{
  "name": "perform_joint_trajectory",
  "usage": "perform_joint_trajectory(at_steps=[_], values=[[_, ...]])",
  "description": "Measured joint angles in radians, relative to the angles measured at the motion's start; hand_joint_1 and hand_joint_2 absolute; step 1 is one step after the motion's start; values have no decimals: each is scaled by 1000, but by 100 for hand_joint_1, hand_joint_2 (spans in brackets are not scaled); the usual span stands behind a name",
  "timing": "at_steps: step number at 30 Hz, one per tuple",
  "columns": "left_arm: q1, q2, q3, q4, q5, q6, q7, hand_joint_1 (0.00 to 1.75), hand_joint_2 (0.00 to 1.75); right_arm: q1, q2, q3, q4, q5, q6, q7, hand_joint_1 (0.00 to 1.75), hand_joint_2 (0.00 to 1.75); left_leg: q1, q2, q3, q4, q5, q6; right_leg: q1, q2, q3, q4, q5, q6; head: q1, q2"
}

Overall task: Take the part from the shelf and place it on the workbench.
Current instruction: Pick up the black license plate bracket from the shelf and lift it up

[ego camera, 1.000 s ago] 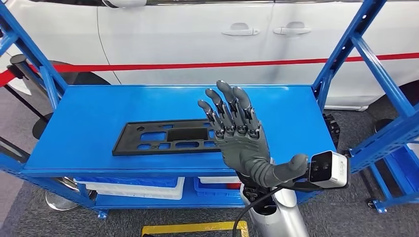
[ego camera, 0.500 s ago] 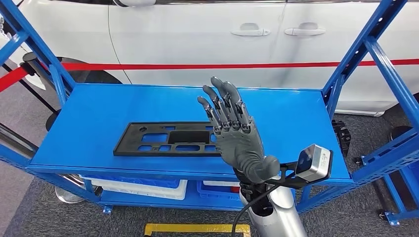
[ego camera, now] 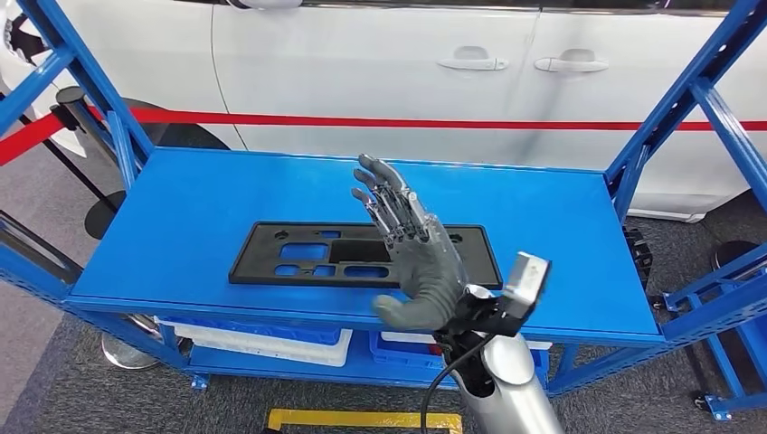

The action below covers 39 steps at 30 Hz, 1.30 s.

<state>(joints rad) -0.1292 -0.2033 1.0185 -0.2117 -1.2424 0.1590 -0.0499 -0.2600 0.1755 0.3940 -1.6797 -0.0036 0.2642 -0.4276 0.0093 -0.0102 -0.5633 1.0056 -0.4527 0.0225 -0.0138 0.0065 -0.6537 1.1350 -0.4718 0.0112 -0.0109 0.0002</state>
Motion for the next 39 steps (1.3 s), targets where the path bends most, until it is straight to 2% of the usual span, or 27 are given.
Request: perform_joint_trajectory(at_steps=[2, 4, 6, 7, 8, 10, 11, 12, 13, 14, 15, 16, 17, 18, 21, 22, 24, 26, 27, 28, 29, 30, 32, 33, 36, 38, 39], values=[[-1, -1, 0, 0, -4, -2, -3, 0, 0, -8, -4, 28, 3, 232, -155, 21, 0, 175, -3, -1, 0, 2, -4, -8, 5, 0, 44, -96, 29, -8, 0, 0], [-2, -1, -1, 0, -11, -4, -4, 0, 0, -15, -8, 67, 9, 449, -284, 56, 0, 175, -6, -1, -1, 1, -6, -18, 9, 1, 50, -114, 26, -12, -1, 0], [-6, -1, -3, 0, -15, -5, -3, 0, 0, -23, -9, 110, 16, 572, -345, 85, 0, 175, -5, 0, -2, 6, -14, -29, 5, 1, 53, -120, 29, -20, -1, 0], [-8, -1, -4, 0, -17, -5, -2, 0, 0, -27, -10, 130, 20, 606, -360, 95, 0, 175, -5, 1, -10, 25, -28, -34, 2, 0, 56, -124, 30, -26, -2, 0], [-10, -1, -4, 0, -17, -5, -1, 0, 0, -31, -10, 145, 23, 621, -366, 101, 0, 175, -4, 2, -24, 59, -49, -38, 0, -2, 59, -127, 30, -30, -2, 0], [-12, -1, -5, 0, -19, -6, 0, 0, 0, -35, -10, 164, 31, 638, -375, 107, 0, 175, -1, 3, -85, 190, -111, -44, 2, -6, 61, -127, 28, -37, -2, 0], [-12, -1, -5, 0, -20, -6, 1, 0, 0, -37, -12, 172, 37, 656, -382, 115, 0, 175, 0, 3, -117, 253, -132, -47, 3, -7, 61, -127, 27, -38, -2, 0], [-11, -1, -5, 0, -22, -6, 2, 0, 0, -39, -14, 179, 43, 682, -392, 125, 0, 175, 1, 4, -139, 292, -137, -49, 3, -7, 61, -126, 26, -39, -2, 0], [-11, -1, -5, 0, -23, -6, 2, 0, 0, -44, -17, 187, 51, 717, -405, 139, 0, 175, 2, 4, -136, 281, -118, -49, 3, -7, 63, -125, 25, -39, -2, 0], [-12, -1, -6, 0, -24, -7, 2, 0, 0, -52, -20, 197, 63, 758, -420, 154, 0, 175, 3, 4, -117, 236, -83, -49, 3, -6, 64, -124, 23, -38, -2, 0], [-13, -1, -6, 0, -25, -7, 3, 0, 0, -64, -23, 207, 78, 794, -434, 167, 0, 175, 3, 5, -85, 164, -43, -48, 2, -5, 66, -121, 21, -35, -2, 0], [-16, -1, -8, 0, -26, -8, 3, 0, 0, -79, -27, 219, 98, 827, -448, 178, 0, 175, 2, 6, -52, 93, -15, -45, 4, -4, 66, -118, 18, -32, -2, 0], [-18, -1, -9, 0, -26, -8, 4, 0, 0, -95, -31, 232, 120, 851, -462, 187, 0, 175, 1, 6, -30, 43, 1, -41, 6, -3, 65, -114, 16, -27, -2, 0], [-21, -1, -12, 0, -27, -9, 6, 0, 0, -111, -36, 246, 148, 873, -477, 195, 0, 175, 0, 5, -19, 18, 4, -37, 8, -3, 64, -113, 15, -23, -2, 0], [-22, -1, -17, 0, -24, -10, 9, 0, 0, -155, -50, 295, 230, 941, -511, 222, 0, 175, 0, 3, -19, 10, 6, -20, 8, -4, 61, -110, 14, -9, -1, 0], [-22, -1, -17, 0, -22, -10, 9, 0, 0, -171, -53, 310, 255, 965, -514, 230, 0, 175, 1, 3, -18, 7, 8, -14, 7, -5, 54, -95, 3, -4, 0, 0], [-26, -1, -18, 0, -20, -10, 8, 0, 0, -204, -55, 341, 307, 1003, -513, 244, 0, 175, 3, 5, -16, 2, 12, -3, 4, -5, 13, -6, -47, 3, 0, 0], [-28, 0, -19, 0, -17, -9, 7, 0, 0, -228, -57, 370, 360, 1027, -508, 255, 0, 175, 2, 5, -16, 2, 11, 1, 2, -5, -50, 121, -99, 8, 0, 0], [-28, 0, -19, 0, -16, -9, 7, 0, 0, -237, -57, 382, 384, 1037, -499, 260, 0, 175, 1, 4, -16, 3, 11, 2, 1, -5, -70, 157, -105, 8, 0, 0], [-27, 0, -19, 0, -15, -9, 7, 0, 0, -247, -58, 394, 405, 1047, -486, 266, 0, 175, 1, 3, -16, 4, 10, 2, 1, -5, -74, 160, -92, 8, 0, 0], [-27, 0, -19, 0, -14, -10, 8, 0, 0, -261, -58, 406, 425, 1056, -465, 271, 0, 175, 1, 2, -15, 5, 9, 1, 1, -5, -59, 123, -62, 5, 0, 0], [-28, 0, -20, 0, -14, -10, 8, 0, 0, -279, -58, 421, 445, 1063, -438, 276, 0, 175, 1, 1, -14, 7, 7, -1, 1, -5, -30, 58, -23, 2, 0, 0], [-30, 0, -20, 0, -13, -10, 10, 0, 0, -323, -57, 457, 493, 1067, -387, 282, 0, 175, -2, 1, -16, 11, 3, -7, 6, -5, 26, -63, 24, -6, 0, 0], [-31, 0, -21, 0, -12, -10, 10, 0, 0, -342, -57, 475, 518, 1066, -368, 284, 0, 175, -3, 1, -17, 12, 2, -12, 8, -4, 39, -95, 30, -9, 0, 0], [-33, 1, -22, 0, -13, -11, 11, 0, 0, -381, -55, 522, 597, 1056, -336, 285, 0, 175, -3, 1, -18, 8, 2, -27, 9, -4, 42, -110, 30, -19, -1, 0], [-34, 2, -25, 0, -18, -13, 11, 0, 0, -402, -52, 543, 636, 1051, -324, 284, 0, 175, -2, 3, -32, 43, -24, -36, 3, -5, 46, -118, 34, -29, -2, 0], [-34, 2, -27, 0, -20, -14, 11, 0, 0, -412, -50, 552, 652, 1049, -318, 284, 0, 175, -1, 3, -54, 92, -53, -40, 1, -6, 48, -121, 36, -33, -2, 0]])
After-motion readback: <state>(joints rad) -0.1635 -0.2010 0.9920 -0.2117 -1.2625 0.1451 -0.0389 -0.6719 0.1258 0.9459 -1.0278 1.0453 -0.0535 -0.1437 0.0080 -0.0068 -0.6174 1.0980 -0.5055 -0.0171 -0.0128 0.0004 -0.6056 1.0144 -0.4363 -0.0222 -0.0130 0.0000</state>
